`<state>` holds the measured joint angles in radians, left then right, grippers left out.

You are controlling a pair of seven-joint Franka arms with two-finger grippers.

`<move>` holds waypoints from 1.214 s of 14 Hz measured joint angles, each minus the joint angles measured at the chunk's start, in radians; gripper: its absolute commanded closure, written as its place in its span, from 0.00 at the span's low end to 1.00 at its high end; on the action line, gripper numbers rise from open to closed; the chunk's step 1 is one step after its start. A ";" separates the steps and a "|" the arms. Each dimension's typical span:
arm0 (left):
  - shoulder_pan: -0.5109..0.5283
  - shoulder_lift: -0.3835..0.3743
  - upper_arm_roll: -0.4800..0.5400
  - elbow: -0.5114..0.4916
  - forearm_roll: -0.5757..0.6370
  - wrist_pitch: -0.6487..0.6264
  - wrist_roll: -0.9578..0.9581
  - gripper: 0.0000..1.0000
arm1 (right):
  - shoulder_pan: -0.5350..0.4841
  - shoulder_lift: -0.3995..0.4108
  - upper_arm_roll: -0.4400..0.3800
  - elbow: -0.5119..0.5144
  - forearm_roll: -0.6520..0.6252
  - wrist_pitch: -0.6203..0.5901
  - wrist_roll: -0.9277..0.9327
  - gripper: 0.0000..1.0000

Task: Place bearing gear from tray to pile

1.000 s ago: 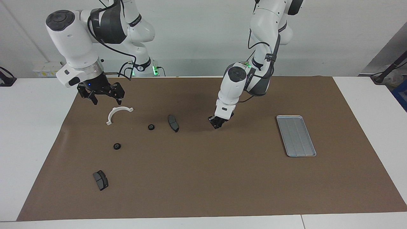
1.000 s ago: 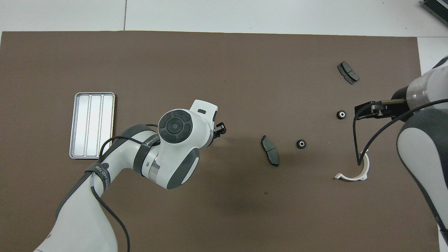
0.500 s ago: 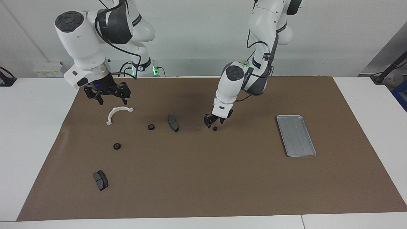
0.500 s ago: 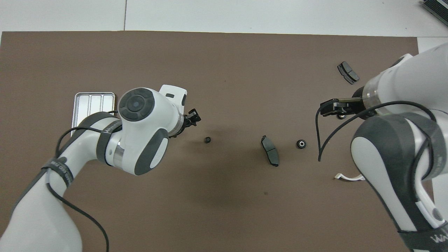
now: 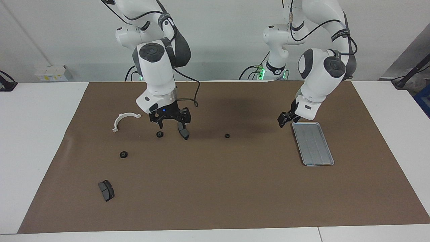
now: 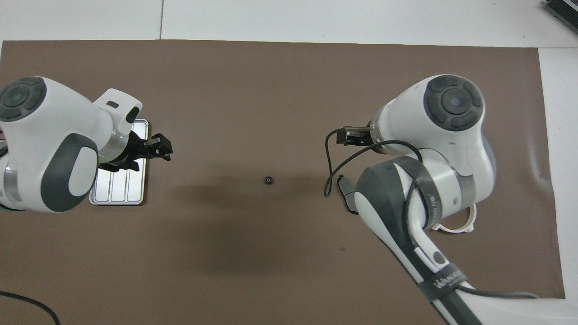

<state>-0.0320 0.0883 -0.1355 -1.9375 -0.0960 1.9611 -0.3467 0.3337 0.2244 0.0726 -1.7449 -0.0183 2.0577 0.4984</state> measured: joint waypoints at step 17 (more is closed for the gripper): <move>0.172 -0.019 -0.007 0.240 0.056 -0.064 0.172 0.00 | 0.281 0.388 -0.001 0.240 -0.063 0.109 0.253 0.25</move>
<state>0.1398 0.0697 -0.1420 -1.6975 -0.0399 1.8970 -0.1752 0.6145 0.6124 0.0715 -1.5050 -0.0811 2.1666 0.7509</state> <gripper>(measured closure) 0.000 0.163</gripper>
